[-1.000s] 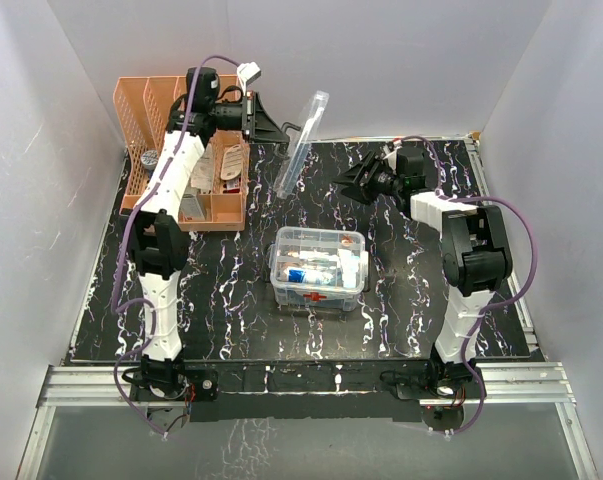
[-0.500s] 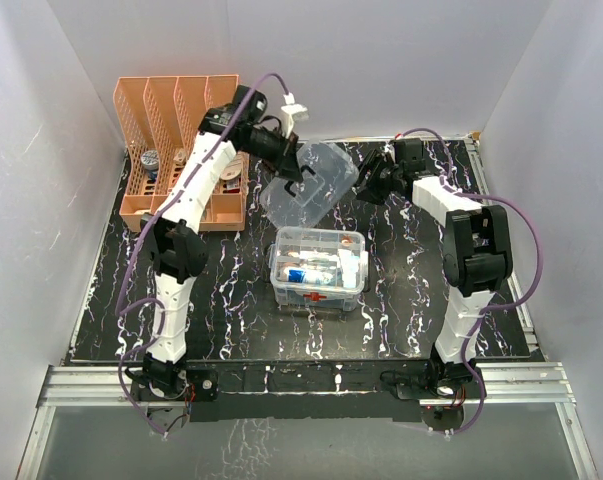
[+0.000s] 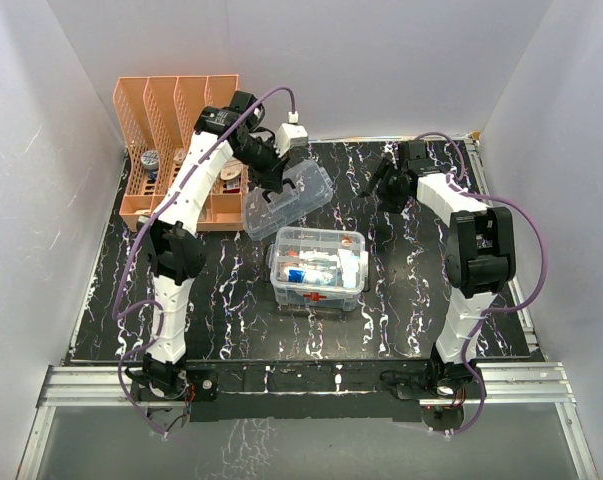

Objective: Organize the medicine kit

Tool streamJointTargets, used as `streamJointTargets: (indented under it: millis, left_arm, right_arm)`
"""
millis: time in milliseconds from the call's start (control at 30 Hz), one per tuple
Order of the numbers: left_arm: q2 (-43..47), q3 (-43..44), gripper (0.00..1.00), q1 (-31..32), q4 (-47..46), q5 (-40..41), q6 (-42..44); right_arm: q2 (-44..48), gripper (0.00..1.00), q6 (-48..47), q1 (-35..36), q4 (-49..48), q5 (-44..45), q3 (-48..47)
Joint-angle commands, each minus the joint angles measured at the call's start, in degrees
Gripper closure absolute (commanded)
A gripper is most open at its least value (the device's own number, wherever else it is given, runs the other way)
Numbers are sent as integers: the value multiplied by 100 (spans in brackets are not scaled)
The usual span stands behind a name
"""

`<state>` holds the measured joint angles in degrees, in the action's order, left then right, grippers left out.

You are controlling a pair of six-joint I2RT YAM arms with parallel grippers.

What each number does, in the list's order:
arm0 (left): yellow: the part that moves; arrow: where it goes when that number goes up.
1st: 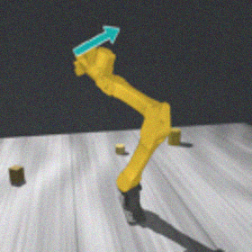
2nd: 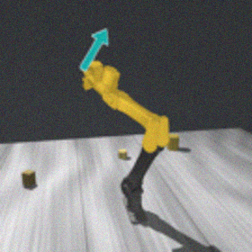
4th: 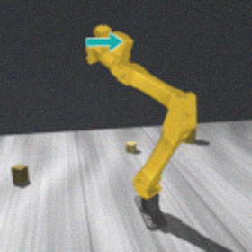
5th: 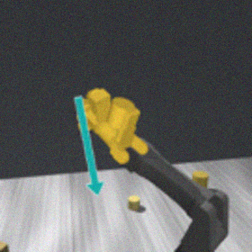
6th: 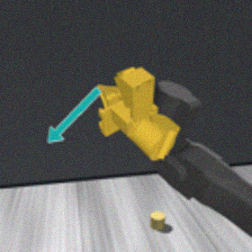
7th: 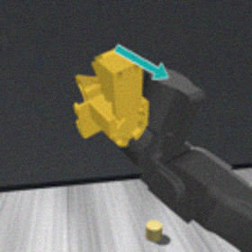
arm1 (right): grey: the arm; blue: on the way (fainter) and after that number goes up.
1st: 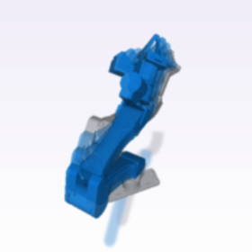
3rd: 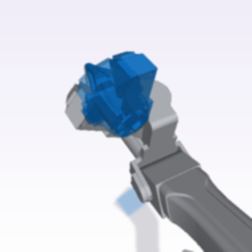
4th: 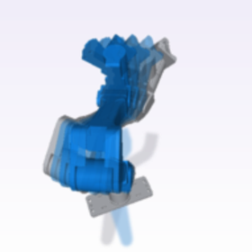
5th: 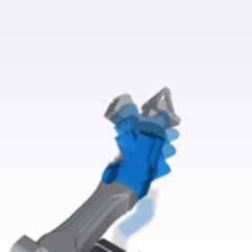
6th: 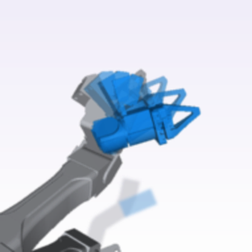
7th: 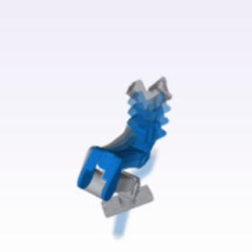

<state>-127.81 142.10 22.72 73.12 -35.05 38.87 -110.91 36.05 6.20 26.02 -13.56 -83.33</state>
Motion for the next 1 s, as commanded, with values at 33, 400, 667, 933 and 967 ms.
streamJointTargets:
  millis: [33,400,667,933,967]
  left_arm:
    - [565,164,100,173,408,-5,623]
    - [740,221,100,752,491,625,911]
    - [834,335,100,1117,607,739,1023]
    - [963,289,100,1485,877,758,970]
    - [974,273,100,1531,920,743,961]
  right_arm:
    - [304,36,-151,-34,103,244,88]
    - [286,29,-163,-54,745,1206,-71]
    - [391,19,-268,-119,815,1364,150]
    - [353,2,-567,-134,1012,1434,130]
    - [373,2,-616,-143,969,1353,136]
